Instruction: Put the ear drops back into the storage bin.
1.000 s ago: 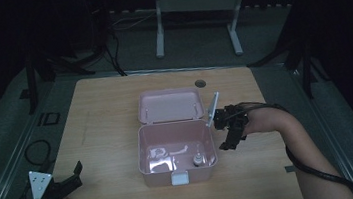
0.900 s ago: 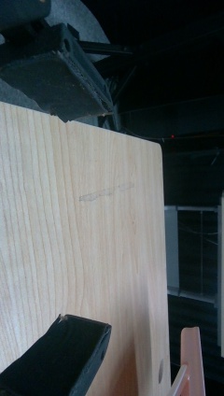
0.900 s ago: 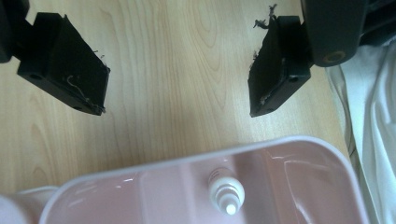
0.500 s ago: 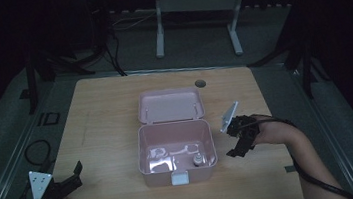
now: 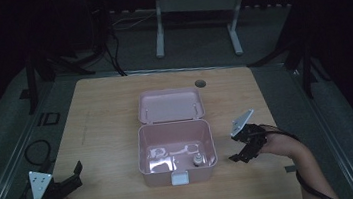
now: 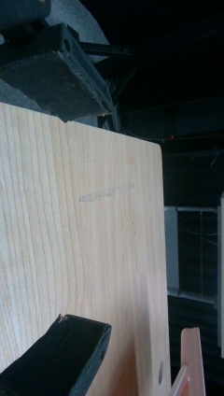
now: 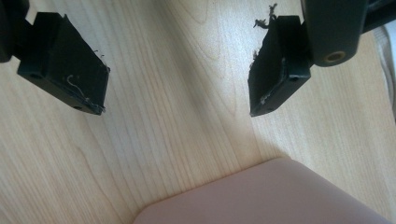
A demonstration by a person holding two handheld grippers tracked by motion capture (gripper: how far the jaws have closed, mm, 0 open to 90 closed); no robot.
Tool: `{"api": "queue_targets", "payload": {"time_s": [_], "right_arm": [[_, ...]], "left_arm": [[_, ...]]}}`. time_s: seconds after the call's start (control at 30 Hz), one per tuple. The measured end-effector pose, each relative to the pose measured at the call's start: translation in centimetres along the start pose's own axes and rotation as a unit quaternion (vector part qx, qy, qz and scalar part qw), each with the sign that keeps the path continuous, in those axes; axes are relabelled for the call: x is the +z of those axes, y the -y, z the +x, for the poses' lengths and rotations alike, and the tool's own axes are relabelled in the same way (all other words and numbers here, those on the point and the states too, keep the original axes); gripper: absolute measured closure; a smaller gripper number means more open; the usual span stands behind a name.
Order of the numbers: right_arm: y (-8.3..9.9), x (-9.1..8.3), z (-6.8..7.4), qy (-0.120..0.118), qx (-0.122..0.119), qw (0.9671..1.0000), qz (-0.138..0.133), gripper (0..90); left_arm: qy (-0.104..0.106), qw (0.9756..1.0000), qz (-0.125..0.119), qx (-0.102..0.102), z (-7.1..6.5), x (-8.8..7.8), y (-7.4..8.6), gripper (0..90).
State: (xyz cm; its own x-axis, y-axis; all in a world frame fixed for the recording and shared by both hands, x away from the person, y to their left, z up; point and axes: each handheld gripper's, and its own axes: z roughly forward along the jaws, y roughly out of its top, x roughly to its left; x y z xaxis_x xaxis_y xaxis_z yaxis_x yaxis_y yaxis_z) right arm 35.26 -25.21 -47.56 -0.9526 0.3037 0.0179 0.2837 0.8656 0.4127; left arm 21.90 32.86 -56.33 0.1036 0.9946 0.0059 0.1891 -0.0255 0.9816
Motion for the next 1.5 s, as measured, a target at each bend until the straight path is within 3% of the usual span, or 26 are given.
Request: {"api": "queue_targets", "payload": {"time_s": [0.23, 0.33, 0.53, 0.63, 0.7, 0.97, 1.2, 1.5], "right_arm": [[1.7, 0.7, 0.0, 0.001, 0.014, 0.9990, -0.042, 20.0], [2.3, 1.0, 0.0, 0.004, 0.022, 0.9975, -0.067, 20.0], [3.2, 1.7, 0.0, 0.011, 0.032, 0.9951, -0.093, 20.0], [3.8, 1.8, -0.1, 0.019, 0.044, 0.9935, -0.103, 19.9], [4.3, 1.8, -0.2, 0.027, 0.059, 0.9908, -0.118, 19.7], [5.5, 2.6, -0.1, 0.059, 0.090, 0.9864, -0.125, 14.9], [6.2, 3.2, 0.0, 0.108, 0.131, 0.9783, -0.118, 13.6], [6.9, 3.4, -0.1, 0.163, 0.181, 0.9597, -0.140, 13.5]], "left_arm": [[0.000, 1.0000, 0.000, 0.000, 0.0, 0.0, 0.0, 0.4], [0.000, 1.0000, 0.000, 0.000, 0.0, 0.0, 0.0, 0.4], [0.000, 1.0000, -0.001, 0.000, 0.0, 0.0, 0.0, 0.4], [0.000, 1.0000, 0.000, 0.000, 0.0, 0.0, 0.0, 0.4], [0.000, 1.0000, 0.000, 0.000, 0.0, 0.0, 0.0, 0.3], [-0.001, 1.0000, 0.000, 0.001, 0.0, 0.0, 0.0, 0.4], [-0.001, 1.0000, 0.000, 0.001, 0.0, 0.0, 0.0, 0.4], [-0.001, 1.0000, -0.001, 0.001, 0.0, 0.0, 0.0, 0.4]]}}
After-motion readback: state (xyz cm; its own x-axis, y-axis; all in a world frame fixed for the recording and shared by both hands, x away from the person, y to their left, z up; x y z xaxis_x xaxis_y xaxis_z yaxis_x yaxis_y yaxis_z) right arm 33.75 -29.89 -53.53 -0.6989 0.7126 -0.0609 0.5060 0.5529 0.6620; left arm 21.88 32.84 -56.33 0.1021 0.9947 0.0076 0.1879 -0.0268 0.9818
